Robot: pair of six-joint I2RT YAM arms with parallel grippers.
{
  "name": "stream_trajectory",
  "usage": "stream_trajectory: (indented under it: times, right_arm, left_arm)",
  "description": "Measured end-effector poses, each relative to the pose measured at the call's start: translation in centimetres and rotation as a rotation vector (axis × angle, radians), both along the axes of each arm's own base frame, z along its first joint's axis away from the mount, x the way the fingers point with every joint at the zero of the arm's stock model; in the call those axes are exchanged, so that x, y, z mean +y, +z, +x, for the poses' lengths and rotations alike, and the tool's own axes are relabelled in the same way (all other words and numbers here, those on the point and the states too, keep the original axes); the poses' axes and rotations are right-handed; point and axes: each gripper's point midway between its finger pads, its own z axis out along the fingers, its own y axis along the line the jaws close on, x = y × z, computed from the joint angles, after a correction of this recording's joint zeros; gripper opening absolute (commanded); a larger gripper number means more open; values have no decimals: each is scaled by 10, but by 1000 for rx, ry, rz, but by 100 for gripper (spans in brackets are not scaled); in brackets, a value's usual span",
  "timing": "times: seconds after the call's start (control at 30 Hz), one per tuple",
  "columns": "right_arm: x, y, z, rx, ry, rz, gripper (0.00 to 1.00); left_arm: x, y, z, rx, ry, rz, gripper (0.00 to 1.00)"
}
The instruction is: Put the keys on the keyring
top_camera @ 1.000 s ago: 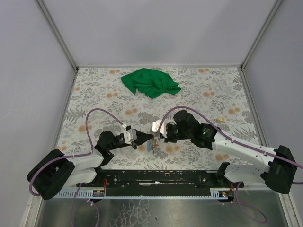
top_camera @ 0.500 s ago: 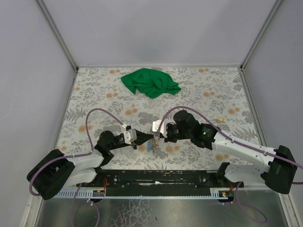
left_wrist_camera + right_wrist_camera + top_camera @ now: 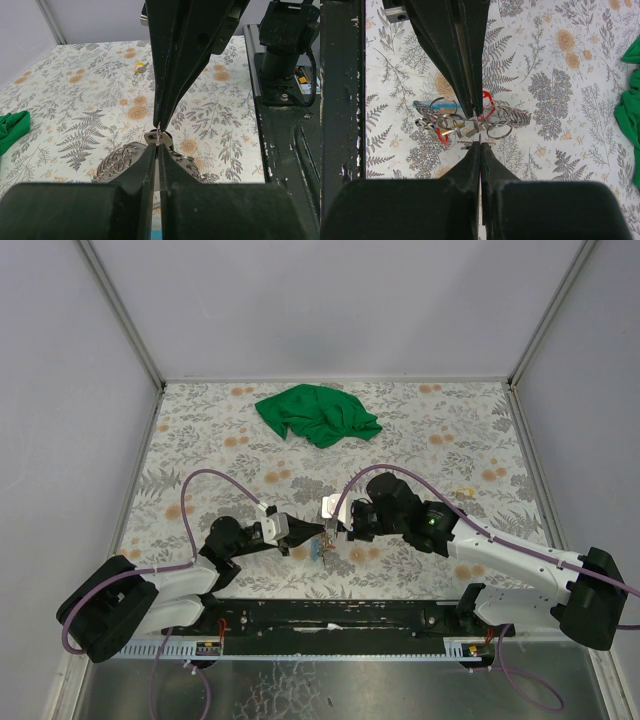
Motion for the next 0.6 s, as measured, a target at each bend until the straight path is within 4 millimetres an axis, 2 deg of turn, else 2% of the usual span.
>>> stream_trajectory:
  times: [0.6]
  right_arm:
    - [1, 0, -3, 8, 14, 6, 0]
  left_arm:
    - [0, 0, 0, 0, 0, 0, 0]
